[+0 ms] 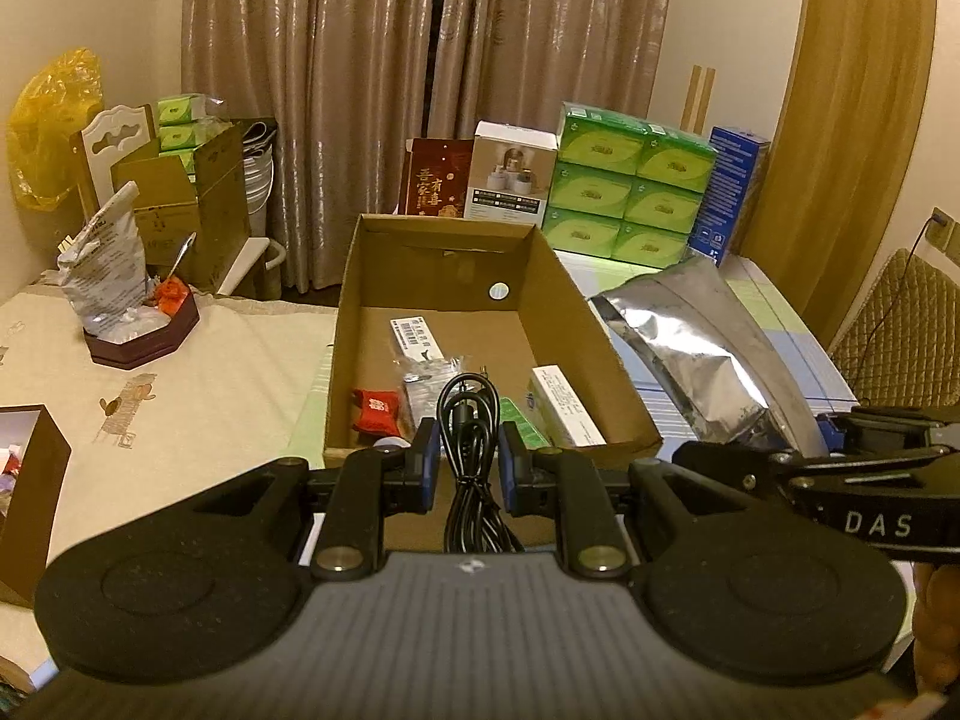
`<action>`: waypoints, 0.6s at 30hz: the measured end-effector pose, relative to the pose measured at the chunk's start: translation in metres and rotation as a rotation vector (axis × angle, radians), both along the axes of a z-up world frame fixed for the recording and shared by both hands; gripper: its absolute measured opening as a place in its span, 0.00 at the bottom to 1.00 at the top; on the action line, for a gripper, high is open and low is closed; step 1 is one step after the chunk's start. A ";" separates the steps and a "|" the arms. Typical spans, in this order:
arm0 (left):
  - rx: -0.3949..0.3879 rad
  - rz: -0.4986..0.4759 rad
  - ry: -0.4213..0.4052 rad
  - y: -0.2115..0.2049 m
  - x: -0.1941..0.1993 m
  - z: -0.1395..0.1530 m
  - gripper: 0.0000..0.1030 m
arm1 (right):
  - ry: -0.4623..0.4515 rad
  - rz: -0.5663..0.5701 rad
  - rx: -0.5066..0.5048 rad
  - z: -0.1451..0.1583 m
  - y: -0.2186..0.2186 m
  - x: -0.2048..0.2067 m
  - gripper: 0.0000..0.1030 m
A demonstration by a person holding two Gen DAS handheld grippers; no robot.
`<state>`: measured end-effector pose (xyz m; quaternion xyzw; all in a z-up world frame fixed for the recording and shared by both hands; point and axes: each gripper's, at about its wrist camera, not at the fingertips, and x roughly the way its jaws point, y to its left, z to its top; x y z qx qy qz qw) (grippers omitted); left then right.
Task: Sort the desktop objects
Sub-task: 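Lower the black cable into the box and open the left tool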
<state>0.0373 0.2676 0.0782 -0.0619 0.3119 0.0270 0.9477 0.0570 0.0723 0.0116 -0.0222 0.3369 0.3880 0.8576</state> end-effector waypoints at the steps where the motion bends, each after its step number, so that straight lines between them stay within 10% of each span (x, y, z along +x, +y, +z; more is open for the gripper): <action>1: 0.002 -0.001 0.001 0.002 0.002 0.000 0.15 | 0.001 0.000 0.000 0.000 0.002 0.002 0.49; 18: 0.009 -0.018 0.022 0.025 0.034 0.000 0.15 | 0.002 -0.009 0.004 0.007 0.032 0.040 0.49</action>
